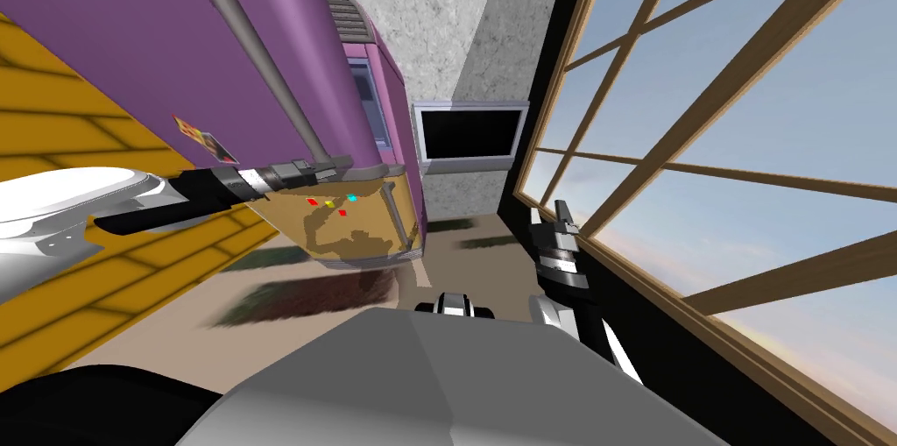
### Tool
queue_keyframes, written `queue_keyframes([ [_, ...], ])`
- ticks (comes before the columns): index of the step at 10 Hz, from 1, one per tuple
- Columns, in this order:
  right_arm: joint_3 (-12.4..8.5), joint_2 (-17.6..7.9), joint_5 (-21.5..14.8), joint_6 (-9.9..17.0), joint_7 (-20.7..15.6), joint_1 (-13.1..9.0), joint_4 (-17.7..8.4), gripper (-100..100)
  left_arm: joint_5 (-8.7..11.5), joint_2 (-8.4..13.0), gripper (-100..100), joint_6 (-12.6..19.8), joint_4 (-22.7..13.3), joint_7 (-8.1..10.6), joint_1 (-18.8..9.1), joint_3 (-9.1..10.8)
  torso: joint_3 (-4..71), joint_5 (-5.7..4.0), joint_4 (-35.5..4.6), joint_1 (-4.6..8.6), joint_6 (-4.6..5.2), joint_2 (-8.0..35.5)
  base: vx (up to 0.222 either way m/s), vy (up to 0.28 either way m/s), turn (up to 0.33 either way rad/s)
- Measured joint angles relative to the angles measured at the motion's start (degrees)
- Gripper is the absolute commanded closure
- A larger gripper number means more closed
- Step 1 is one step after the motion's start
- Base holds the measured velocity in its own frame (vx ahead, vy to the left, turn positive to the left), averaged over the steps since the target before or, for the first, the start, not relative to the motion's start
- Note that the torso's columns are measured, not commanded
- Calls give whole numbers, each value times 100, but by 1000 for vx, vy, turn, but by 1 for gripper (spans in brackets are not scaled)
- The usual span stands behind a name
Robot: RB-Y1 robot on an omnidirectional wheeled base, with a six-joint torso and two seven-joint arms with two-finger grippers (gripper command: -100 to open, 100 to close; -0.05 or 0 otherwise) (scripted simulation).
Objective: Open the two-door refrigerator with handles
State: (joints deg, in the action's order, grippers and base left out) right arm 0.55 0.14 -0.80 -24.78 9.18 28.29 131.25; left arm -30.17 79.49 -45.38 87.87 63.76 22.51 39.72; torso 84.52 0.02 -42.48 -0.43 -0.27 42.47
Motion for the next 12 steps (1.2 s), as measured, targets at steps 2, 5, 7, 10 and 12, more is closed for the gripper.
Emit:
queue_keyframes([
  [2, 0, 0, 0, 0, 0, 1, 0, 0, 312, 80, 100, -109, 87, -204, 277, 94, 19, -6, 3, 1, 2, -23, -153, 104, -23],
  [5, 0, 0, 0, 0, 0, 1, 0, 0, 790, 189, 100, -267, 164, -517, 614, 205, 12, -1, -4, -5, 2, -15, -174, 117, -25],
  [7, 0, 0, 0, 0, 0, 1, 0, 0, 1109, 257, 100, -365, 246, -724, 896, 325, 9, -2, -7, -5, 0, -11, -168, 114, -22],
  [10, 0, 0, 0, 0, 0, 1, 0, 0, 1592, 387, 100, -535, 329, -1049, 1333, 517, 11, -9, -1, 13, 10, -10, -163, 107, -19],
  [12, 0, 0, 0, 0, 0, 1, 0, 0, 1912, 477, 100, -616, 389, -1250, 1584, 613, 5, -13, -3, 23, 14, -3, -173, 113, -23],
])
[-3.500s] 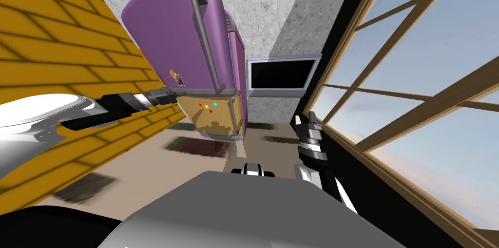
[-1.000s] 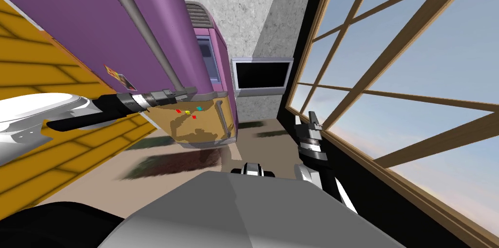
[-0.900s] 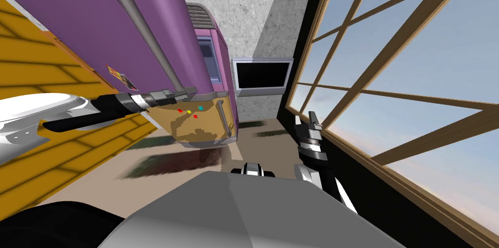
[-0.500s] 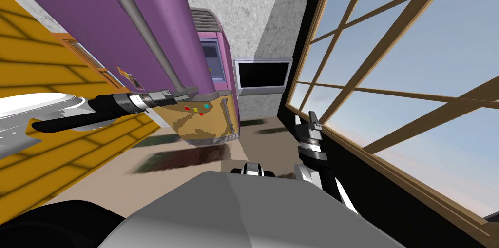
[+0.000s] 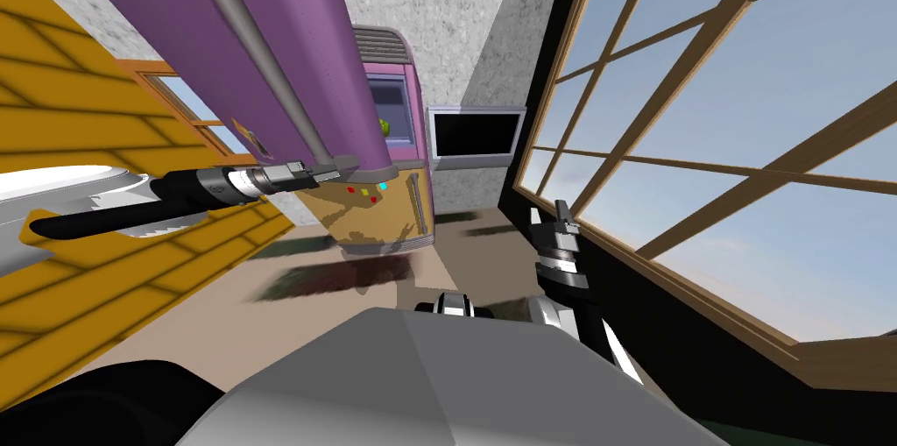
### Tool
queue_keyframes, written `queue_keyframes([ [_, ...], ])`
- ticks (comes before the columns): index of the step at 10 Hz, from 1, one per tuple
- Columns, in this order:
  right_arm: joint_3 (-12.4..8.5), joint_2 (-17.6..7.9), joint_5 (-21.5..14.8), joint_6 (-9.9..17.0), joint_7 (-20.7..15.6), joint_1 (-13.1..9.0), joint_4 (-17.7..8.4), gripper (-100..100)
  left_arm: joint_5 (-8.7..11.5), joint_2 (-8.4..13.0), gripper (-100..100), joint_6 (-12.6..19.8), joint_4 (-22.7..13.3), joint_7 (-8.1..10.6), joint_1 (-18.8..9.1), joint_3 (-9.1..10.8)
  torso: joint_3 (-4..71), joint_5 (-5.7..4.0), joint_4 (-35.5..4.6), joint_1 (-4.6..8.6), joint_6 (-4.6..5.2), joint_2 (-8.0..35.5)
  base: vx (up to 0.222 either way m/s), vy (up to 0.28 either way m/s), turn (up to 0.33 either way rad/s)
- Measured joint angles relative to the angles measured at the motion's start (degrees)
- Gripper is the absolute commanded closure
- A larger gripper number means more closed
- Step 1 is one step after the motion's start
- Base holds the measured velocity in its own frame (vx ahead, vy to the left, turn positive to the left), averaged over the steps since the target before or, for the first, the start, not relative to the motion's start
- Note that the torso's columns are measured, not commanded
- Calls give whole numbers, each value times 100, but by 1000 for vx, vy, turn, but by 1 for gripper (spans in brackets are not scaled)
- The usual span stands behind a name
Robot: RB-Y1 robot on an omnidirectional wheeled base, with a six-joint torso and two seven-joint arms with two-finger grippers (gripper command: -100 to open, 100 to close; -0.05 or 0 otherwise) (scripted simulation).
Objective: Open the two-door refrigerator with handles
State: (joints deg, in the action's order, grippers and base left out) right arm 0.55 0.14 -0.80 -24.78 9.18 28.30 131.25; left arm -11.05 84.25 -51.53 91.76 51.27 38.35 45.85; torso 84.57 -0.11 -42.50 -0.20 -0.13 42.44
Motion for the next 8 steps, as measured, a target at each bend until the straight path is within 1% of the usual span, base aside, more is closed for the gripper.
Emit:
queue_keyframes([
  [1, 0, 0, 0, 0, 0, 1, 0, 0, 156, 28, 100, -36, 26, -90, 94, 28, 3, -6, -3, 15, 1, -6, -210, 114, -17],
  [2, 0, 0, 0, 0, 0, 0, 0, 0, 329, 85, 100, -68, 47, -218, 239, 89, -9, -4, 2, 22, 7, 10, -153, 108, -22],
  [3, 0, 0, 0, 0, 0, 1, 0, 0, 493, 117, 100, -115, 57, -314, 329, 100, -1, -12, -3, 34, 7, -4, -48, 41, -4],
  [4, 1, 1, 0, 0, 0, 2, 0, 0, 507, 117, 100, -135, 63, -330, 344, 88, 18, -17, 12, 56, 12, -35, -69, 132, 41],
  [5, 0, 0, 0, 0, 0, 2, 1, 0, 518, 109, 100, -163, 154, -312, 387, 117, 13, -15, 12, 35, 17, -23, -164, 231, 18],
  [6, -1, -1, 0, 0, 0, 1, 0, 0, 558, 111, 100, -277, 247, -311, 416, 149, -13, 2, 0, 2, 11, 16, -161, 206, -16],
  [7, 0, 0, 0, 0, 0, 0, 0, 0, 576, 96, 100, -363, 317, -324, 429, 159, -19, 11, -2, -3, 3, 19, -161, 258, 23],
  [8, -1, -1, 0, 0, 0, 0, 0, 0, 619, 97, 100, -455, 388, -356, 434, 125, -8, 11, -3, -25, -1, 10, -186, 287, 39],
])
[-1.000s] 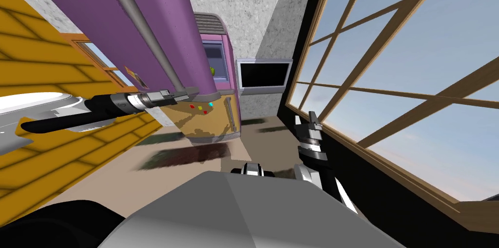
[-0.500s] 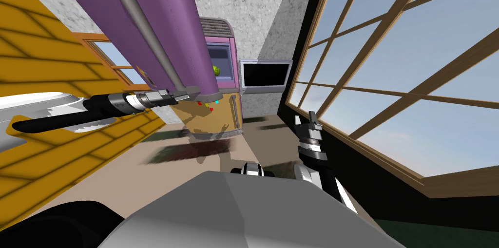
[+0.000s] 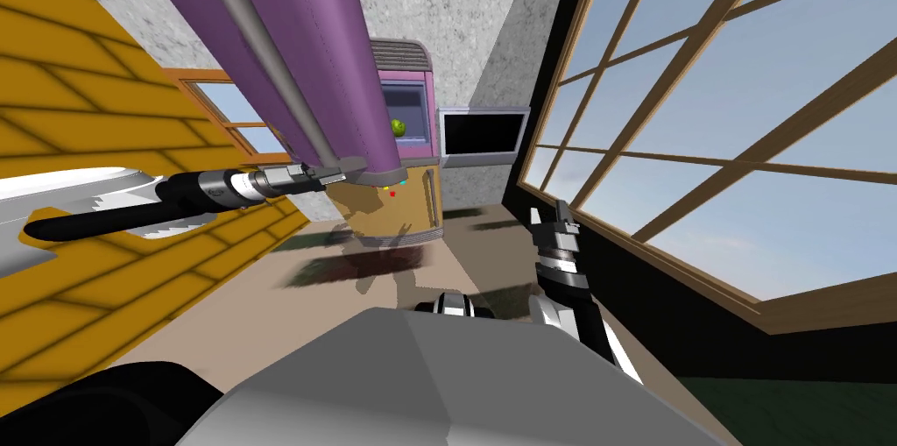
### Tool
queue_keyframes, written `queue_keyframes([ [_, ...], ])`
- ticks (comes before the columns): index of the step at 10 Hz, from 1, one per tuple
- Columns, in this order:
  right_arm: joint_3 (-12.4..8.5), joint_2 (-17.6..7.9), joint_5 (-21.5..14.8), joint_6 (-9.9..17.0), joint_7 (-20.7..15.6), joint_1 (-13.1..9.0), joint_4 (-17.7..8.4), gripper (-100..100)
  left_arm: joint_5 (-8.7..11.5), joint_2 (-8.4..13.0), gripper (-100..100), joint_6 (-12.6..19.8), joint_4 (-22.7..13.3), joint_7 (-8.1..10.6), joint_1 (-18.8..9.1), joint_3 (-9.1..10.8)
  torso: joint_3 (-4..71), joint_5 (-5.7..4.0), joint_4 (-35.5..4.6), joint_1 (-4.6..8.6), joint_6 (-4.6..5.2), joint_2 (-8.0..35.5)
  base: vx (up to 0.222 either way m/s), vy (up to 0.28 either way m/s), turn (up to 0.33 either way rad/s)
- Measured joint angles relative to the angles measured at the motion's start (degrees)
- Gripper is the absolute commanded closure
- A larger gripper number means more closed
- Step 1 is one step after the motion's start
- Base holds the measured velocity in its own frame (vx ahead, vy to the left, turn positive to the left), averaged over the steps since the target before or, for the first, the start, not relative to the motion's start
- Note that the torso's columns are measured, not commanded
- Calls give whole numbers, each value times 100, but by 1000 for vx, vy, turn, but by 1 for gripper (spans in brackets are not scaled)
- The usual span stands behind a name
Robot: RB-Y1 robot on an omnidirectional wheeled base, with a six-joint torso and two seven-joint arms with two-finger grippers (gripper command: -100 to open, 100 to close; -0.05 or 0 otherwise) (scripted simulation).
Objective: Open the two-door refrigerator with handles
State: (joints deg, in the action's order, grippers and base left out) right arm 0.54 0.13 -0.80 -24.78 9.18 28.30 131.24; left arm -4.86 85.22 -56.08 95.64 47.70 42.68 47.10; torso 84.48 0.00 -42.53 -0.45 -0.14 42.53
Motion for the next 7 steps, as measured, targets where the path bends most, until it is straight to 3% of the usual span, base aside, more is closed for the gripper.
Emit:
queue_keyframes([
  [7, 0, 0, 0, 0, 0, 0, 0, 0, 247, 22, 100, -637, 524, -61, 131, 97, 40, -21, -3, 17, 13, -31, -139, 224, 21],
])
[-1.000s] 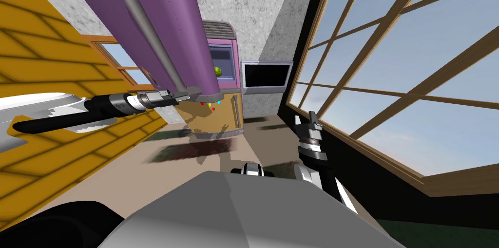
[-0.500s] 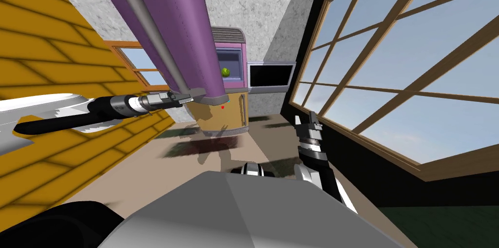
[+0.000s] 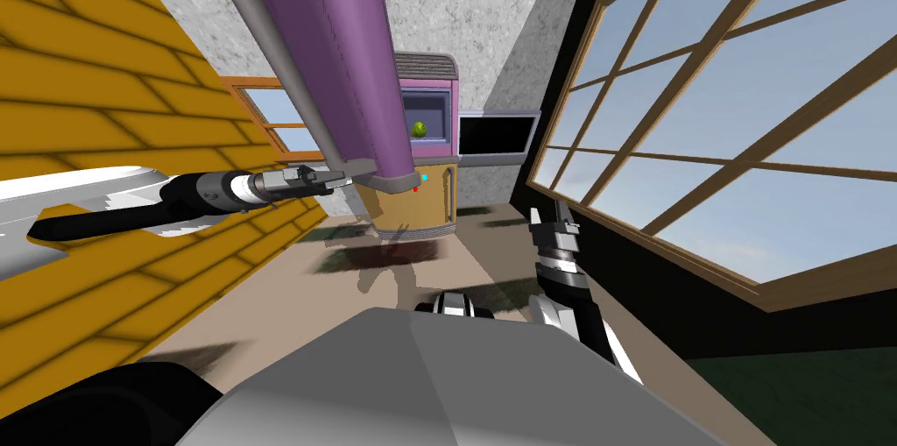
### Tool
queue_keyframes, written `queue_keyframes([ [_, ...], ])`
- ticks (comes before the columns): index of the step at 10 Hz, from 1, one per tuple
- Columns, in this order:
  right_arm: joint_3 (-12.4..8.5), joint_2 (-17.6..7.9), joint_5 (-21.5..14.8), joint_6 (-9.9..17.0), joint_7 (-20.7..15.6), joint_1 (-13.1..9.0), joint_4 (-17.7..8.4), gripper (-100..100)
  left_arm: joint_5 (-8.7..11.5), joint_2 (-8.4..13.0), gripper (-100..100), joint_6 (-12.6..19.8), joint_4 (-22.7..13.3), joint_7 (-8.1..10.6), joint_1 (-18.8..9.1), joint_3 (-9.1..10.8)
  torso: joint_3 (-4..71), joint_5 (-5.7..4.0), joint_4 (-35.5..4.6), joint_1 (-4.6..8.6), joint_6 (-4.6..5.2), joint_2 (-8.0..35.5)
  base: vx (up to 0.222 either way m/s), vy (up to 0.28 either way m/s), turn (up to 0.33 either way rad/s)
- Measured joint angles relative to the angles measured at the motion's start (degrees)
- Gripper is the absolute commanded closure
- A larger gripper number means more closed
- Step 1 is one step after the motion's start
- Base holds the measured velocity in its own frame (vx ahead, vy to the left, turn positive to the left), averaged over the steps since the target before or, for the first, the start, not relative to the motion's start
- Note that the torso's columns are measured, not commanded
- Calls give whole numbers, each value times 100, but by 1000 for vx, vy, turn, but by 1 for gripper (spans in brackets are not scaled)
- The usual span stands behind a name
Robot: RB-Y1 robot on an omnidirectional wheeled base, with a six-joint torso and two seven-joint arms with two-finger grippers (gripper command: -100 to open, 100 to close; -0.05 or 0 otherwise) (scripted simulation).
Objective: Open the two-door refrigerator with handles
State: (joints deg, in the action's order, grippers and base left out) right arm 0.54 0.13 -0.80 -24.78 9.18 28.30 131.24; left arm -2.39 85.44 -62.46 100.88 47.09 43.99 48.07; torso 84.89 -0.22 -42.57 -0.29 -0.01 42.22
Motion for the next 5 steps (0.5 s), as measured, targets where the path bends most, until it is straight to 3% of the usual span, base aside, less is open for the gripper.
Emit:
queue_keyframes([
  [3, 0, 0, 0, 0, 0, 1, 0, 0, 99, -28, 100, -233, 198, -26, 55, 78, -9, -8, -1, 25, 1, 8, -119, 233, 23],
  [5, 2, 2, 0, 0, 0, 1, 0, 0, 111, -59, 100, -315, 292, -28, 80, 102, 2, -8, 26, 78, 6, -26, -54, 115, 2],
])
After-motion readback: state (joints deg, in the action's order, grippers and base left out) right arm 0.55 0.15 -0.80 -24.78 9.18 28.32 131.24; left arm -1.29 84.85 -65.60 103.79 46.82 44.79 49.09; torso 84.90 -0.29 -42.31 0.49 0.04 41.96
